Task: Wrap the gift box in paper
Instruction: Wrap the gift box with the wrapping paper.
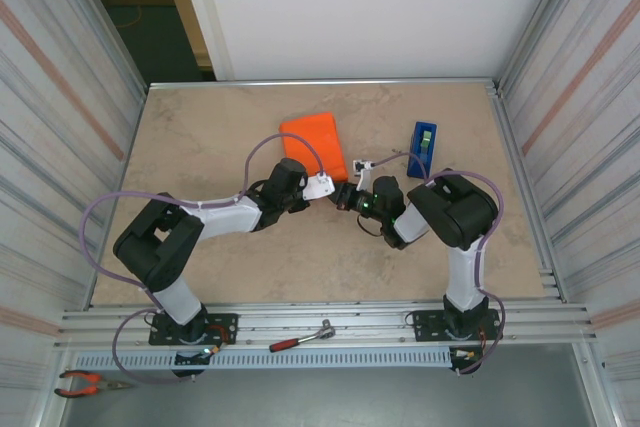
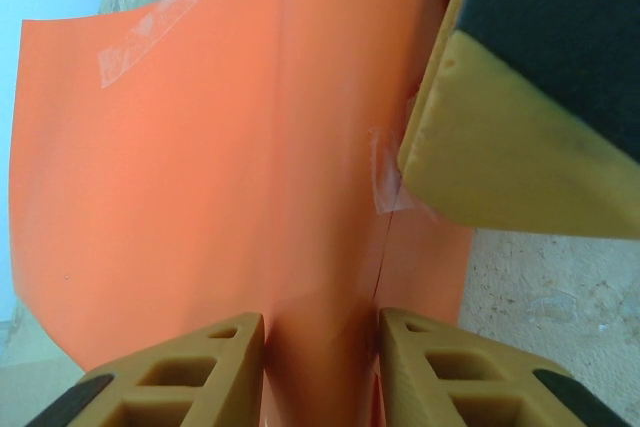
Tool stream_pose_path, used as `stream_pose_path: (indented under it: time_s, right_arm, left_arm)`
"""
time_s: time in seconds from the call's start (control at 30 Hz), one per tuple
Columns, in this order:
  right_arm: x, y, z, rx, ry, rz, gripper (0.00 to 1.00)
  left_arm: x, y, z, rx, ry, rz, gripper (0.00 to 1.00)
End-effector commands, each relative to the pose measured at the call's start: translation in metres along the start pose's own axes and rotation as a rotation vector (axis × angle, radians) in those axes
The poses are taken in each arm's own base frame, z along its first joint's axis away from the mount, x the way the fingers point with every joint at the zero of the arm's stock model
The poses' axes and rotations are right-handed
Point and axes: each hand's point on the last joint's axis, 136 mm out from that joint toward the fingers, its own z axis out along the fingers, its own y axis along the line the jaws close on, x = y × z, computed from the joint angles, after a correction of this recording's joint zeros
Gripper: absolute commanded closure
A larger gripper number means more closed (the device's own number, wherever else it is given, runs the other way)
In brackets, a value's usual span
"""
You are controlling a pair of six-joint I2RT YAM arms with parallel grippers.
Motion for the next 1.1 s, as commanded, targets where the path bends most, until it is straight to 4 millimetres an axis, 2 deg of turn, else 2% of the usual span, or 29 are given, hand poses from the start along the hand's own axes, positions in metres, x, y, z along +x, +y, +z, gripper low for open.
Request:
stream_pose_path:
  time_s: [0.0, 0.33, 0.6, 0.7, 1.07]
  right_arm:
    - [-0.0075, 0.0053, 0.0076, -0.025, -0.031, 0.0, 1.0]
    - [-0.0106, -0.0022, 0.0137, -0.022, -0.046, 0.025, 1.0]
    - [-0.0123, -0.0001, 0.0098, -0.026, -0.052, 0.033, 1.0]
    - [-0.0143, 0.0031, 0.0079, -0.03, -0.057, 0.028, 0.95]
    - [-0.0151, 0.0035, 0.005, -0.028, -0.059, 0.029, 0.9]
  left_arm:
    - [0.0279, -0.0199, 0.0061, 0.048, 0.092, -0.001, 0.66]
    - [0.0289, -0.0218, 0.0068, 0.052, 0.095, 0.001, 0.66]
    - [0.0299, -0.0226, 0.0073, 0.053, 0.099, 0.0, 0.66]
    - [0.0301, -0.0227, 0.0074, 0.054, 0.099, 0.001, 0.66]
    - [0.0303, -0.0232, 0.0072, 0.055, 0.101, -0.002, 0.66]
